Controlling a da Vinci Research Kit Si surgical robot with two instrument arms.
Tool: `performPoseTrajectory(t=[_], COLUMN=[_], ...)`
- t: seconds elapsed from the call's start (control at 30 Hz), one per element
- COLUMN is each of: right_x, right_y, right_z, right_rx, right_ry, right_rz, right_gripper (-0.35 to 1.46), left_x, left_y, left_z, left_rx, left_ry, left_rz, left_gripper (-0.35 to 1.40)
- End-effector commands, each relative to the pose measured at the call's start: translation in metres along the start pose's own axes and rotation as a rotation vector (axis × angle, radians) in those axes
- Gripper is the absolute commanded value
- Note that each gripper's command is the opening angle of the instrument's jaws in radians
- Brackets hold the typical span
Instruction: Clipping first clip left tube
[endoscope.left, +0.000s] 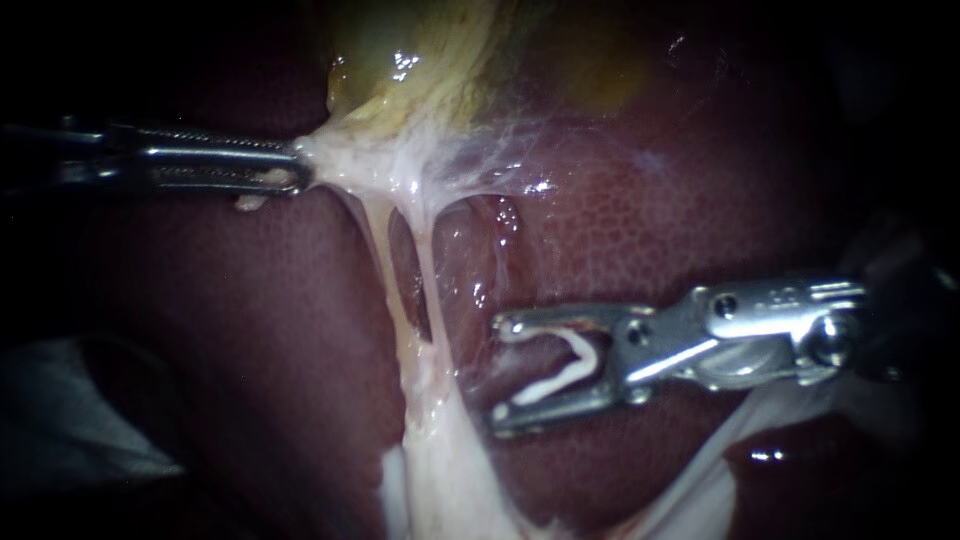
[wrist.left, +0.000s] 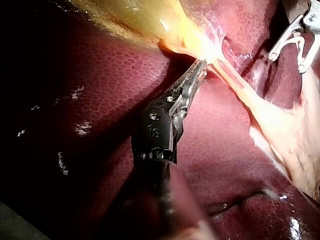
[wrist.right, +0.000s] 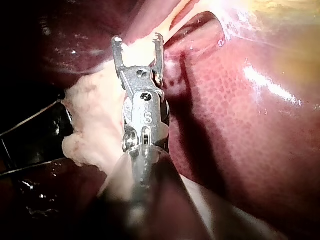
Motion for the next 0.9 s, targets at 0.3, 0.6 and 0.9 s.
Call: performPoseTrajectory(t=[0.3,0.6,0.9], right_x=[-0.0013,-0.0042,-0.0060], right_y=[0.0034,0.0057,0.0066], right_z=[0.0048,0.0066,0.0078], right_rx=[0.014,0.017,0.059], right_ry=[0.009,0.006,-0.001], right_rz=[0.033,0.063,0.064], right_gripper=[0.50,0.50,0.49], left_x=[0.0000,0.0000,0.0000], left_y=[0.0001,0.0001,0.0002], left_z=[0.0000,0.0000,0.0000], left_rx=[0.001,0.001,0.001], left_ry=[0.000,0.000,0.000], left_rz=[-0.001,-0.001,-0.001], left_gripper=[-0.35,-0.35,-0.35])
